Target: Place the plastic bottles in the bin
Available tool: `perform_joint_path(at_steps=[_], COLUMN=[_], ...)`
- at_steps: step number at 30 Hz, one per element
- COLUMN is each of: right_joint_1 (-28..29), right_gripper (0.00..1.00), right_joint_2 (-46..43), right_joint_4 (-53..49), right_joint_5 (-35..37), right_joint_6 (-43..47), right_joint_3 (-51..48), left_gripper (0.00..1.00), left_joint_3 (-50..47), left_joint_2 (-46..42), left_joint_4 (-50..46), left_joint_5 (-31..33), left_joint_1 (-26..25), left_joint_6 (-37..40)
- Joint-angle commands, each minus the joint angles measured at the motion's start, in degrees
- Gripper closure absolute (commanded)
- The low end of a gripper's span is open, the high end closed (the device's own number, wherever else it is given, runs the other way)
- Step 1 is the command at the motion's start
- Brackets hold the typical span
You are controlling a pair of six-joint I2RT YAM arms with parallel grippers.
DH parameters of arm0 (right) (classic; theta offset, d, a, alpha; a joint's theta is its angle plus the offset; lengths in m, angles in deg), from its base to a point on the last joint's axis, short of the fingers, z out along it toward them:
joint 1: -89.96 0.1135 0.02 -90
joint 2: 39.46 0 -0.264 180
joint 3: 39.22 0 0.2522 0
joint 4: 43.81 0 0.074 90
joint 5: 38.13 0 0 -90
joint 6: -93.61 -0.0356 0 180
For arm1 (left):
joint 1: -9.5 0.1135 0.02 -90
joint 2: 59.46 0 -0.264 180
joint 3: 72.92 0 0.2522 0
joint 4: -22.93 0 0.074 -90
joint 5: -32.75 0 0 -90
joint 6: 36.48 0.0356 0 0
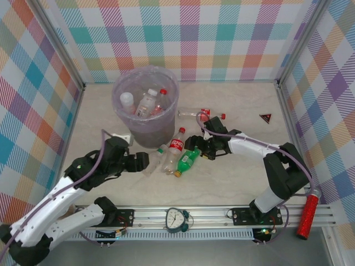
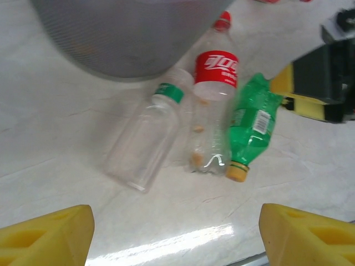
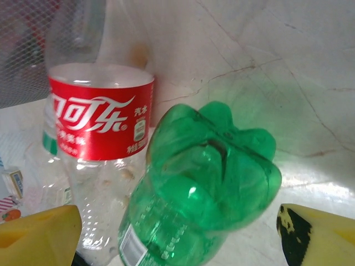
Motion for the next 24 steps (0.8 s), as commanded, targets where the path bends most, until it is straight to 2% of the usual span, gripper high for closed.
perform_joint_path(at_steps=[1,5,9,18,24], right_joint_1=[0.7,1.2,1.2,1.2,1.2], right_gripper=[0.09,0.12,0.20,0.35,0.41], right_joint_2=[2.7,3.8,4.0,2.7,2.3], right_joint_4=[1.2,1.5,3.0,2.6,1.7], right_joint_5=[1.0,2.3,2.8,3.2,3.3], right_joint_6=[-0.2,0.6,2.5,5.1,6.2], right_joint_3=[1.8,1.8,1.2,0.9,0.7], left_gripper=[0.22,0.22,0.22,0.22,0.22], left_joint_3=[-0.3,0.7,0.1,3.4,4.6], left_joint_2=[4.8,10.2,14.8,23.2,25.4], left_joint_4=[10.5,16.4,21.2,27.3,28.9], left_joint_5=[2.6,3.3,5.4,5.5,5.5], left_joint_1=[-4.5,-9.0,-12.6,-14.7,-14.7], left_joint_6=[-0.9,-0.6,-2.5,-2.8,-3.7])
